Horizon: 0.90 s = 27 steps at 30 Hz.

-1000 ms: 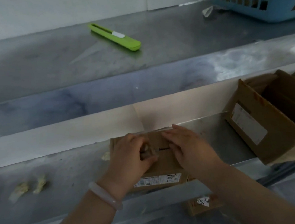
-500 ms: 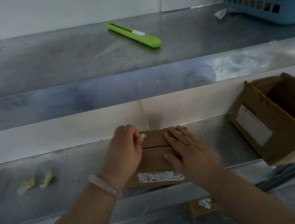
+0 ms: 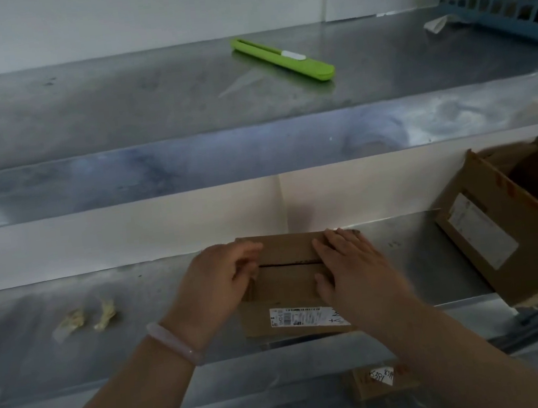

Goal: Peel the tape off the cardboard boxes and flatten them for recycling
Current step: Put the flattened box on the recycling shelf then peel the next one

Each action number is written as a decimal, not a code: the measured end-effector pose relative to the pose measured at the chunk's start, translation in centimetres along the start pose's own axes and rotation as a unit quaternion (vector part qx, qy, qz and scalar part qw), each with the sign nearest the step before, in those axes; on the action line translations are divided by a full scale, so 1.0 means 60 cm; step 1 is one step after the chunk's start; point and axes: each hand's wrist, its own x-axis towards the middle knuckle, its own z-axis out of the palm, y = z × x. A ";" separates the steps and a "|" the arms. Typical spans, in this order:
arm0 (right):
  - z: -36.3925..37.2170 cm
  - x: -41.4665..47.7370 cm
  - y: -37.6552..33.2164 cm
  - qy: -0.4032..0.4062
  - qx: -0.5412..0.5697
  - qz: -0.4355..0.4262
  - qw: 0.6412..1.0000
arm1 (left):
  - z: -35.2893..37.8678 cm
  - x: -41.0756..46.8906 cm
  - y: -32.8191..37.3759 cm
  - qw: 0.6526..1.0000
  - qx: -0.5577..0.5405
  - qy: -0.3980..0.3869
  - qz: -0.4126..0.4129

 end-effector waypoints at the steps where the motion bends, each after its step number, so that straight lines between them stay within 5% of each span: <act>1: 0.000 0.003 -0.005 0.000 0.009 0.000 1.000 | 0.002 0.000 -0.002 1.000 0.000 0.016 -0.009; 5: 0.007 0.009 -0.026 -0.043 0.039 -0.050 0.997 | 0.005 -0.008 -0.017 0.995 0.044 0.025 -0.085; 11: 0.012 -0.001 -0.043 0.014 0.021 -0.037 0.999 | 0.002 -0.001 -0.027 0.990 0.040 -0.032 -0.134; 17: 0.019 -0.004 -0.039 0.009 -0.008 -0.029 1.000 | -0.006 0.006 -0.049 0.969 -0.055 -0.036 -0.238; 19: 0.020 -0.005 -0.038 0.014 -0.013 -0.028 0.999 | -0.004 0.005 -0.055 0.930 -0.188 -0.012 -0.315; 23: 0.019 -0.006 -0.036 0.010 -0.008 -0.030 0.999 | 0.010 -0.003 -0.062 0.784 -0.446 0.065 -0.426; 27: 0.022 -0.005 -0.036 0.011 -0.009 -0.028 1.000 | 0.027 -0.008 -0.069 0.710 -0.524 0.105 -0.459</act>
